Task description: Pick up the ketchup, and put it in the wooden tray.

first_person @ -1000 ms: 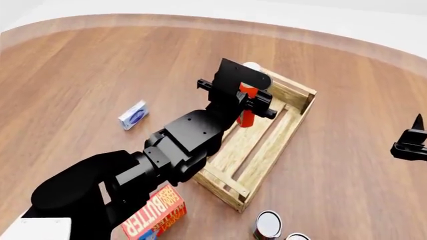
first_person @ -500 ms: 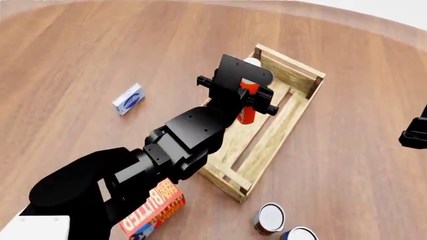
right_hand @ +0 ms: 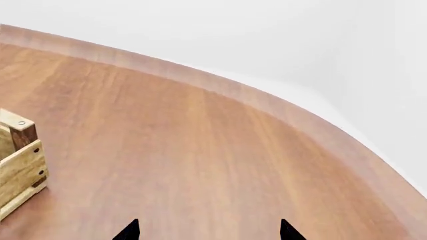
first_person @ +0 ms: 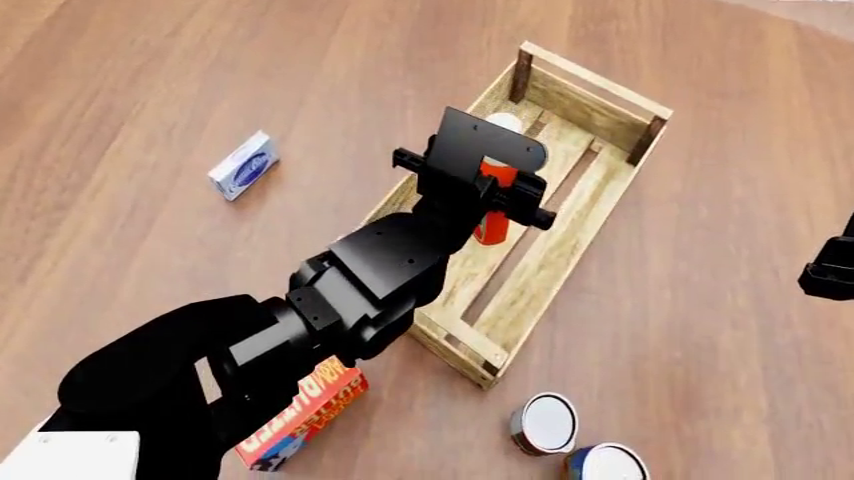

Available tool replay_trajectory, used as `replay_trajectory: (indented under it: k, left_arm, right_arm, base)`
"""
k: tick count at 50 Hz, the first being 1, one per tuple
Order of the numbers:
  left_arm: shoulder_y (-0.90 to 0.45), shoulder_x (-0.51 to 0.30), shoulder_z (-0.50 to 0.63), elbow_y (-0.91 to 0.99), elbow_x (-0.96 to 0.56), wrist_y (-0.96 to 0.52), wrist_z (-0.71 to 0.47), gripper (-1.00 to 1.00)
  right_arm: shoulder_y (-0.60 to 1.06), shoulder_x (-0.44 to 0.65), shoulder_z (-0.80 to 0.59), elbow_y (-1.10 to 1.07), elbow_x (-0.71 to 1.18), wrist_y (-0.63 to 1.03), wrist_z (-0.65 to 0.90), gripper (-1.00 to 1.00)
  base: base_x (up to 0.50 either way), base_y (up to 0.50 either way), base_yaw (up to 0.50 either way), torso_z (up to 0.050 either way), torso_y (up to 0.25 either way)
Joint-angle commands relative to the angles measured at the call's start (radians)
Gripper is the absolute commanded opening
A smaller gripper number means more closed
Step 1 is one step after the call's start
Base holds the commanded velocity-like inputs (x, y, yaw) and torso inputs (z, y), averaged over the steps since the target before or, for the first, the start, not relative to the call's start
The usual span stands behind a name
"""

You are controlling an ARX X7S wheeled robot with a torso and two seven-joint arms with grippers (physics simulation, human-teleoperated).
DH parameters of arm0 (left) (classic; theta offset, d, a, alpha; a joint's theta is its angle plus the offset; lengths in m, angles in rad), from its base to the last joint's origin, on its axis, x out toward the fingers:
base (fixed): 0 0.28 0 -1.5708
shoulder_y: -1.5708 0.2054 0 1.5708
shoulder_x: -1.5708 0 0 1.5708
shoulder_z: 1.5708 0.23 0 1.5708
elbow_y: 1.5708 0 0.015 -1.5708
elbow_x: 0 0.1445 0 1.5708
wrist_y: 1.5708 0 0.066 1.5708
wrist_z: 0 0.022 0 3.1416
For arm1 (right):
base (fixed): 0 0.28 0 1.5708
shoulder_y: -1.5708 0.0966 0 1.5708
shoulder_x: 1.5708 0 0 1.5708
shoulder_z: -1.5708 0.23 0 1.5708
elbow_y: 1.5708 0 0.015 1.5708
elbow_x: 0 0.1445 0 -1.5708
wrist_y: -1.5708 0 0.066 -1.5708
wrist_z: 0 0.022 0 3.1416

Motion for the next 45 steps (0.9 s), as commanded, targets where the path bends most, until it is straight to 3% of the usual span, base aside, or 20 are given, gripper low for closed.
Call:
replay_trajectory:
  k: [1,29,30,45]
  left_arm:
    - [-0.006,0.001,-0.008,0.009,0.013,0.009,-0.005,-1.00]
    - [0.023,0.001,-0.011,0.003,0.063,0.003,-0.025,-1.00]
    - [0.023,0.001,-0.011,0.003,0.065,0.002,-0.026,1.00]
    - [0.014,0.001,-0.012,0.006,0.077,-0.004,-0.034,1.00]
  right_arm:
    - [-0.023,-0.007,0.011,-0.017,0.002,-0.007,0.003,1.00]
    - [-0.061,-0.044,0.011,0.059,-0.031,-0.127,-0.010,1.00]
    - [-0.059,-0.045,0.009,0.066,-0.033,-0.133,-0.011,1.00]
    - [-0.058,-0.061,-0.004,0.121,-0.048,-0.201,-0.024,1.00]
  base:
    - [0.00,0.00,0.00,0.000,-0.123]
    - [0.00,0.00,0.00,0.000,-0.026]
    - [0.00,0.00,0.00,0.000,0.000]
    - [0.00,0.00,0.00,0.000,0.000]
